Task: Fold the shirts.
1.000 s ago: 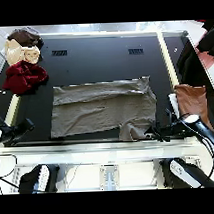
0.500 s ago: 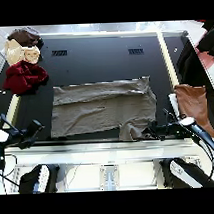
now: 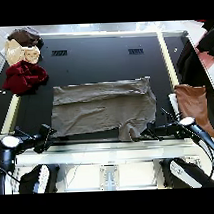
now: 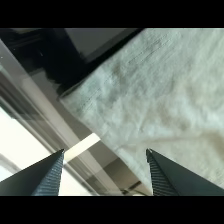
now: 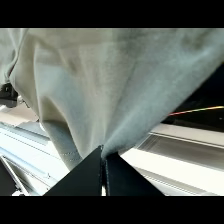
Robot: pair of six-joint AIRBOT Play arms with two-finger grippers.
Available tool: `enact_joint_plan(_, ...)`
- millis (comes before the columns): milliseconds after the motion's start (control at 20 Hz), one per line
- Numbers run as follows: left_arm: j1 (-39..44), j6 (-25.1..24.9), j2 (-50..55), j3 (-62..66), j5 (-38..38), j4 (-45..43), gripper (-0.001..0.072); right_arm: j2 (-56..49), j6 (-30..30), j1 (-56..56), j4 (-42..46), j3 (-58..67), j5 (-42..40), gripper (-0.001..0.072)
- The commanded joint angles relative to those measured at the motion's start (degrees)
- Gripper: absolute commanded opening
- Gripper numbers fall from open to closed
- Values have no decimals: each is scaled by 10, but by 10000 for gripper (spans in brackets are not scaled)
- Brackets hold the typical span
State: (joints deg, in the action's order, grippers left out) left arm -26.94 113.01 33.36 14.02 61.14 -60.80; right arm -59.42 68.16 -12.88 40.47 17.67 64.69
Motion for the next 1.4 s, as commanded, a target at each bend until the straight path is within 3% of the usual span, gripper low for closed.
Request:
enact_joint_plan(0,-1,2,10,-6,-3,13,550,0,-4,1,-2,0,3,18)
enact_joint_plan(250,-1,1,50,-6,-33,13,548,0,-4,1,-2,0,4,18)
enact_joint_plan(350,-1,1,66,-6,-62,14,468,0,-4,1,-2,0,5,18)
enact_joint_plan(400,-1,1,73,-6,-78,15,464,0,-4,1,-2,0,6,18)
enact_joint_plan(500,-1,-38,86,-6,-105,30,459,0,-3,1,-3,0,8,17)
enact_joint_plan(700,-1,-69,136,-6,-95,42,446,0,-4,1,-18,0,8,18)
enact_joint_plan(800,-1,-110,148,-5,-103,85,29,3,-4,1,-27,0,8,18)
enact_joint_plan(1000,-3,-184,134,31,-105,103,10,38,-3,1,-31,35,37,18)
enact_joint_plan(1150,-8,-229,95,99,-59,76,9,92,12,1,-16,89,97,17)
enact_joint_plan(1350,-8,-239,43,158,36,-15,9,161,68,1,29,143,153,17)
